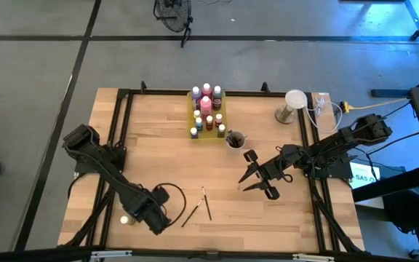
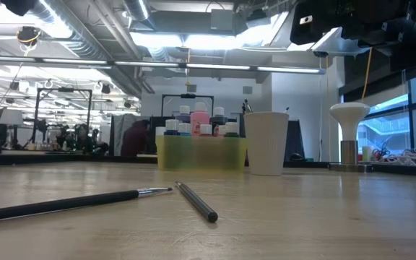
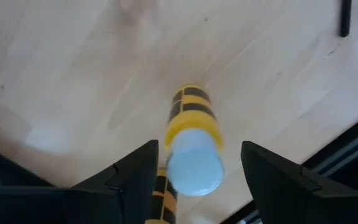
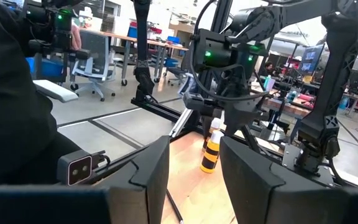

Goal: Pick & Place Paint Supplies
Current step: Put the small yellow paint bottle into the yellow bin

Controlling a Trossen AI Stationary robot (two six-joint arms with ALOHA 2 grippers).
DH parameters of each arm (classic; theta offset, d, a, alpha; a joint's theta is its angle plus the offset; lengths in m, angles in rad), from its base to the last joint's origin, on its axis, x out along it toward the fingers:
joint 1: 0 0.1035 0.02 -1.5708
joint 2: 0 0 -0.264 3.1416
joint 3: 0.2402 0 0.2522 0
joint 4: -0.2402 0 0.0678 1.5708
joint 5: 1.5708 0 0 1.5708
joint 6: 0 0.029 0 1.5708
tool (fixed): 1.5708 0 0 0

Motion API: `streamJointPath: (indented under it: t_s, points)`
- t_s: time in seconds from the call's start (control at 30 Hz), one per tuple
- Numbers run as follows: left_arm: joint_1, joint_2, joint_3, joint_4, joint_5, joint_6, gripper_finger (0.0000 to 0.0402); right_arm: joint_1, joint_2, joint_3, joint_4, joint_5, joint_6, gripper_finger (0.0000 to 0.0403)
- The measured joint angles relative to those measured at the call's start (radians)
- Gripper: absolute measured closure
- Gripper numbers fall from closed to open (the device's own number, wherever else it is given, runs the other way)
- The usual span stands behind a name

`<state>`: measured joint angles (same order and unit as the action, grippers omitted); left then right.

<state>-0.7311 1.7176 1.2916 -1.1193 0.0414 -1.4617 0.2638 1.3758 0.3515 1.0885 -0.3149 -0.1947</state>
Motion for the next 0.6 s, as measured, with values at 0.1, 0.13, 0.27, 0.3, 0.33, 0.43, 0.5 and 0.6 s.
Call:
streamJointPath:
  t_s: [0.1, 0.13, 0.27, 0.3, 0.33, 0.43, 0.5, 0.6]
  points:
    - [0.0, 0.0, -0.017, 0.033, 0.002, 0.001, 0.0176, 0.0, 0.0, 0.0, 0.0, 0.0, 0.0, 0.0258]
    - [0.0, -0.001, -0.022, 0.033, 0.007, 0.001, 0.0176, 0.0, 0.0, 0.0, 0.0, 0.0, 0.0, 0.0258]
    - [0.0, -0.001, -0.025, 0.025, 0.004, -0.001, 0.0176, 0.0, 0.0, 0.0, 0.0, 0.0, 0.0, 0.0258]
    - [0.0, -0.001, -0.026, 0.026, 0.002, -0.004, 0.0176, 0.0, 0.0, 0.0, 0.0, 0.0, 0.001, 0.0258]
    - [0.0, 0.0, -0.026, 0.026, 0.003, -0.006, 0.0176, 0.0, 0.0, 0.0, 0.0, 0.0, 0.001, 0.0258]
    - [0.0, 0.0, -0.027, 0.026, 0.003, -0.007, 0.0178, 0.0, 0.0, 0.0, 0.0, 0.0, 0.001, 0.0258]
    - [0.0, 0.0, -0.027, 0.026, 0.002, -0.008, 0.0185, 0.0, 0.0, 0.0, 0.0, 0.0, 0.002, 0.0258]
    - [0.0, 0.0, -0.027, 0.025, -0.022, -0.009, 0.0207, 0.0, 0.0, 0.0, 0.0, 0.0, 0.003, 0.0258]
